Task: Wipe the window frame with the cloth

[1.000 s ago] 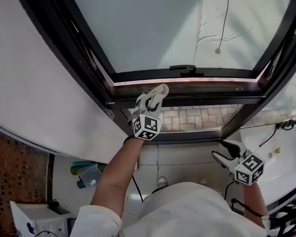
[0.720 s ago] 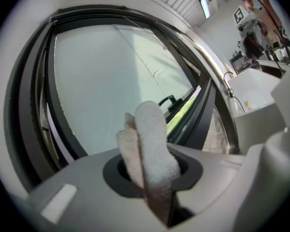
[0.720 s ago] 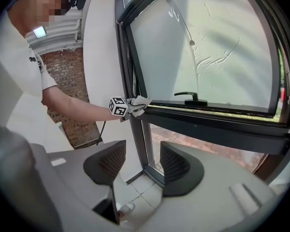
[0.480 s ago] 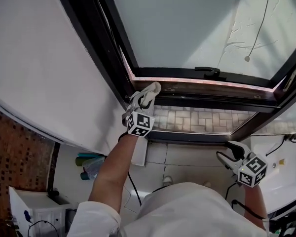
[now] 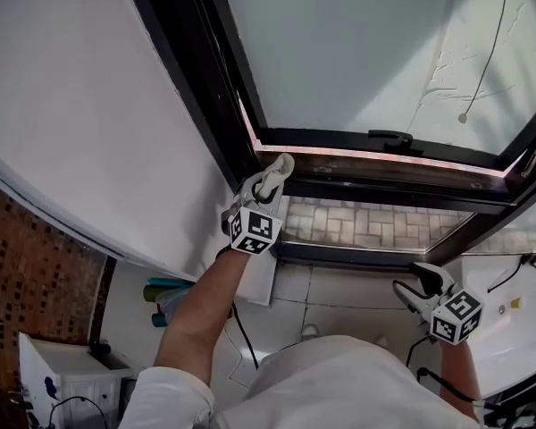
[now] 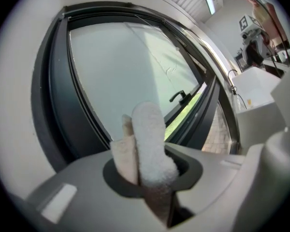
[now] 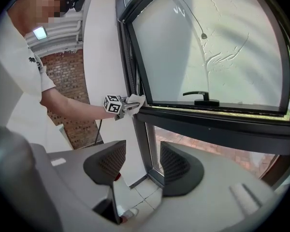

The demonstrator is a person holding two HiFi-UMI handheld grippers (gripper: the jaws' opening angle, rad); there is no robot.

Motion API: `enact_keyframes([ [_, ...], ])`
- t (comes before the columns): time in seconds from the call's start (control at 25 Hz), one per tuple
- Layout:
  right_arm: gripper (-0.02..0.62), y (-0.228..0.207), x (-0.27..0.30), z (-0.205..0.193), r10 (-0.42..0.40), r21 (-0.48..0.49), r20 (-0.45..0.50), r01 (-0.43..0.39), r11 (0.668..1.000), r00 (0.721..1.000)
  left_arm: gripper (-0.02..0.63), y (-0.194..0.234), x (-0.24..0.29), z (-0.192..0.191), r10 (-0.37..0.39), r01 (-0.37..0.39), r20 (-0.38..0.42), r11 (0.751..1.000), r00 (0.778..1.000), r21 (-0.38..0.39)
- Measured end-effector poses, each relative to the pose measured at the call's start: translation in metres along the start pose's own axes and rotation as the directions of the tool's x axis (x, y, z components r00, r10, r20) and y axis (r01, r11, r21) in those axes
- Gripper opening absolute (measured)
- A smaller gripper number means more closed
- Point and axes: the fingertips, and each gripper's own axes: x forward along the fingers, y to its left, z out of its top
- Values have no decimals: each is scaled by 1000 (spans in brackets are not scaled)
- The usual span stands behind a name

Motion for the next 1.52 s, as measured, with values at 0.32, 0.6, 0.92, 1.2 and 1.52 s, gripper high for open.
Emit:
enact_keyframes([
  [0.32, 224, 5, 8, 2, 26, -8, 10, -26, 1000, 1000, 97, 50, -18, 9, 100, -100, -19, 994, 995, -37],
  [0.6, 224, 6, 8, 2, 33, -25, 16, -32, 999, 999, 101, 78, -28, 38, 134, -133, 11, 990, 991, -49],
  [0.92, 222, 5, 3, -2, 32, -32, 17, -31, 999, 999, 101, 125, -48, 101, 178, -170, 96, 982, 979, -83],
  [1.2, 222, -2, -2, -3, 27, -34, 14, -26, 999, 1000, 103, 173, -64, 164, 196, -177, 149, 975, 969, -134],
  [1.52, 222, -3, 1, 4, 36, -51, 16, -35, 998, 999, 104, 230, -88, 250, 230, -191, 245, 966, 942, -176],
])
